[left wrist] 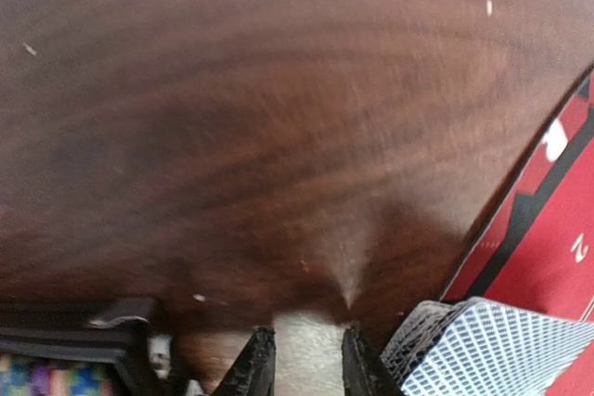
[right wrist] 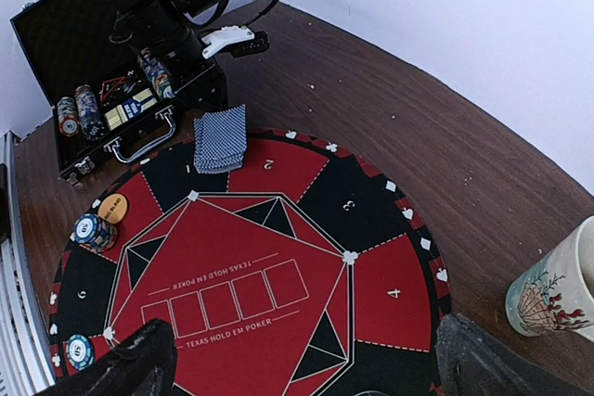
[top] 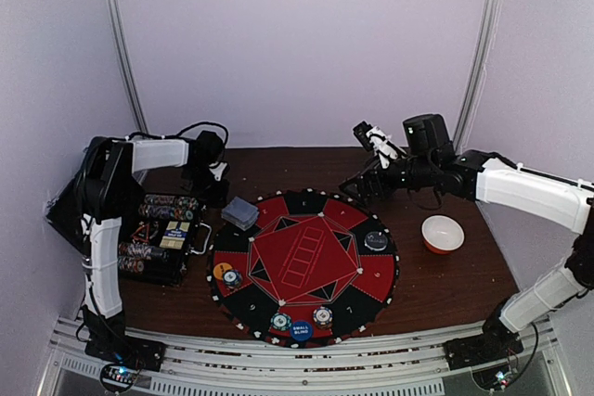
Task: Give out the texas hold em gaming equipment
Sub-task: Adjust the face-down deck piles at position 10.
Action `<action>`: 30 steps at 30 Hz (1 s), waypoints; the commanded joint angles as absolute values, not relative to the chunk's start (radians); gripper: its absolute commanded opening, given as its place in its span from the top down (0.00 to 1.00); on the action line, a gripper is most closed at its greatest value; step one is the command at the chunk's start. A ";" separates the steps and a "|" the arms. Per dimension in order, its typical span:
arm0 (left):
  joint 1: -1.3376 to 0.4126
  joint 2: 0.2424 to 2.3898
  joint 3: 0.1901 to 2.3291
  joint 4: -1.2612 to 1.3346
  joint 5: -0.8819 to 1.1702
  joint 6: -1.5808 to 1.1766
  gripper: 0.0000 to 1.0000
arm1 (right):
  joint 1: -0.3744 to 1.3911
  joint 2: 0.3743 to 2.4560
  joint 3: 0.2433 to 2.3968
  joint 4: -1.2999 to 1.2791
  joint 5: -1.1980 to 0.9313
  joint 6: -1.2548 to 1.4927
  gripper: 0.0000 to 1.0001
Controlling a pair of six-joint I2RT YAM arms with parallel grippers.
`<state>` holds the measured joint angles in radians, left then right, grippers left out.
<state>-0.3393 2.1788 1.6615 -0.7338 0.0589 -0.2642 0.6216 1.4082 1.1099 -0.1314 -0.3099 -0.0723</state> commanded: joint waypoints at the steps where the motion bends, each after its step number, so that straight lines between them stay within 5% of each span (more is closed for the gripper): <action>1: -0.367 2.174 1.627 -0.718 0.067 -0.252 0.72 | 0.607 1.416 1.137 -0.114 -0.337 -0.074 0.00; 23: -0.423 1.993 1.396 -0.718 0.143 -0.248 0.71 | 0.590 1.413 1.147 -0.117 -0.360 -0.067 0.00; 30: -0.383 1.943 1.453 -0.866 0.004 -0.181 0.55 | 0.586 1.407 1.149 -0.130 -0.368 -0.086 0.00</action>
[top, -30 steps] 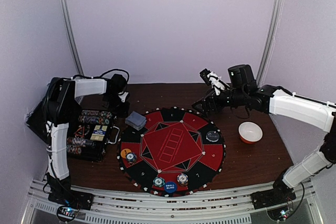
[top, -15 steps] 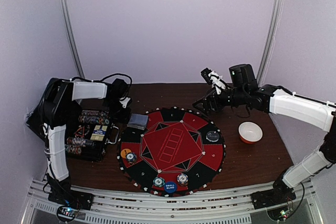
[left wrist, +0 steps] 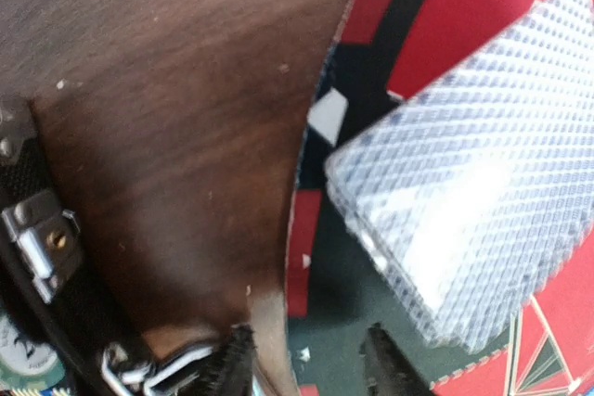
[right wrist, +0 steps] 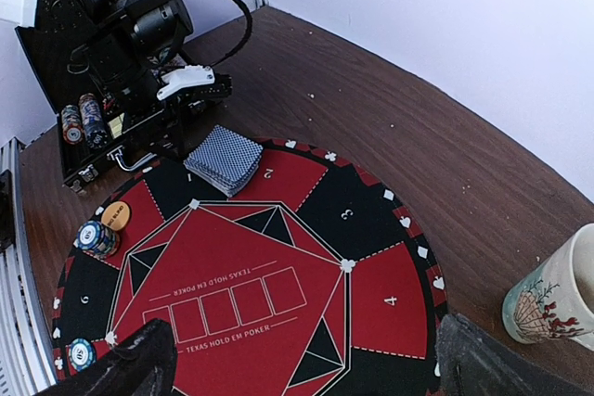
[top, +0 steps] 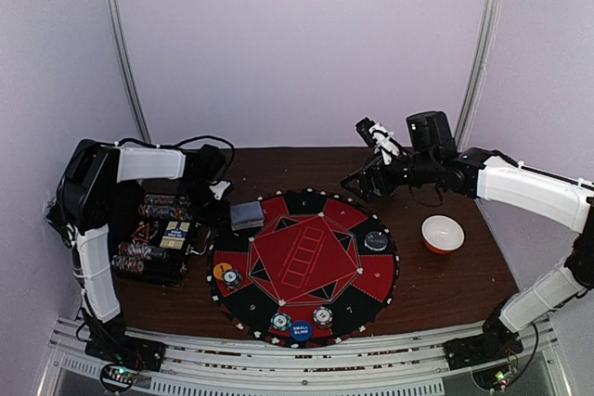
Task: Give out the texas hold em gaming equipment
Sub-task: Adjust the face-down deck piles at position 10, then pick up the face-down deck piles from position 10.
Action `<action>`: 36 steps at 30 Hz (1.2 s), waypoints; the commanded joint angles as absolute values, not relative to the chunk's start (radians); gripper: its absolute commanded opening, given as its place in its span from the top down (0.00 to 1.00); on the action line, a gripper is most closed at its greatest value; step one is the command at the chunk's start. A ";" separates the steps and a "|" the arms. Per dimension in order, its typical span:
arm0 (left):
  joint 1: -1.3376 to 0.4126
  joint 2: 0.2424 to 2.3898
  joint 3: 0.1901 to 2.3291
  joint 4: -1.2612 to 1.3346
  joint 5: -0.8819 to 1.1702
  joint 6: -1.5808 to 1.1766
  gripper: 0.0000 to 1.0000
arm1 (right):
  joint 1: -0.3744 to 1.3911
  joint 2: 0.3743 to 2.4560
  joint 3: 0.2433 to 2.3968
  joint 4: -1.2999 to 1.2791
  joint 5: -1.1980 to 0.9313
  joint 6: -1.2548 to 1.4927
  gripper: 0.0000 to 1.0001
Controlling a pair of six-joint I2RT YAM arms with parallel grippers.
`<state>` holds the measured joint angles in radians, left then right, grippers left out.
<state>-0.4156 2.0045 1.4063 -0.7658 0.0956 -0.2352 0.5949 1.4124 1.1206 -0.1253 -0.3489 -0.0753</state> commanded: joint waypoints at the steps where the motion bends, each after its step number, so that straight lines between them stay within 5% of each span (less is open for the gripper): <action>1: -0.370 1.926 1.480 -0.879 -0.014 -0.166 0.51 | 0.586 1.405 1.148 -0.133 -0.370 -0.091 0.00; 9: -0.404 1.900 1.677 -0.831 0.174 0.222 0.02 | 0.583 1.396 1.152 -0.127 -0.388 -0.108 0.00; 17: -0.470 1.976 1.677 -0.813 0.255 0.566 0.02 | 0.583 1.395 1.147 -0.126 -0.404 -0.101 0.00; 36: -0.469 2.102 1.646 -0.742 0.291 0.685 0.02 | 0.583 1.420 1.149 -0.117 -0.437 -0.072 0.00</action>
<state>-0.4740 2.0560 1.6451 -0.7742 0.2775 0.6613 0.5888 1.4124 1.1263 -0.1249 -0.4164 -0.0875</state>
